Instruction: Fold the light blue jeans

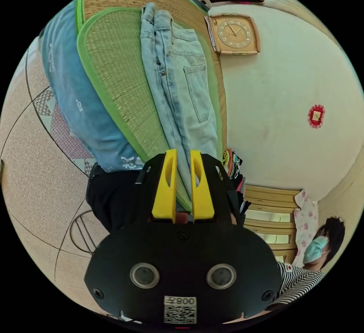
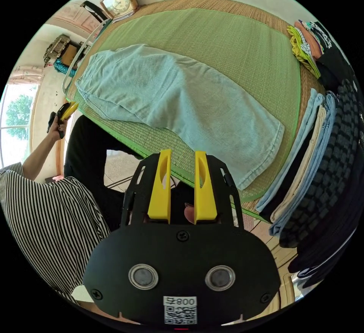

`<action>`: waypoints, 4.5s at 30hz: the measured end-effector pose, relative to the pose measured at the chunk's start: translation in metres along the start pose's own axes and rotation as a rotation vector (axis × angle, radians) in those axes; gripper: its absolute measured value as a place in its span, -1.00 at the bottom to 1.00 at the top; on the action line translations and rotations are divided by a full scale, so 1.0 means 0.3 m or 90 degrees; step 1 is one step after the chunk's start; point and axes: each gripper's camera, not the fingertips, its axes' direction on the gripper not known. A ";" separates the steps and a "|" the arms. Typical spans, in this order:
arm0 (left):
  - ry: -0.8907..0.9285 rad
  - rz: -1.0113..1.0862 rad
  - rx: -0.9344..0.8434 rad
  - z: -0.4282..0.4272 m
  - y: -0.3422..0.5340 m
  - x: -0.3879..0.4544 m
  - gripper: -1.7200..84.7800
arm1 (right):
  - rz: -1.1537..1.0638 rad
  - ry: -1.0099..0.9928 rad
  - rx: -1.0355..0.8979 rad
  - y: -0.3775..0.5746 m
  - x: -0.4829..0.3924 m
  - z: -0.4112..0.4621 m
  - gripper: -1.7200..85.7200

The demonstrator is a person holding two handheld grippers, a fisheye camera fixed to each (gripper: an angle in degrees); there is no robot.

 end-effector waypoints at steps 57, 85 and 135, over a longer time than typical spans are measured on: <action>-0.038 0.158 -0.029 0.500 -0.312 0.252 -0.90 | -0.108 0.123 0.033 -0.015 0.190 -0.267 -0.97; -0.267 0.112 -0.061 0.503 -0.211 0.086 -0.76 | 0.196 0.022 0.054 0.282 1.126 -0.782 -0.75; -0.157 -0.007 -0.039 0.630 -0.162 -0.316 -0.80 | 0.309 0.014 0.003 0.225 1.810 -1.039 -0.74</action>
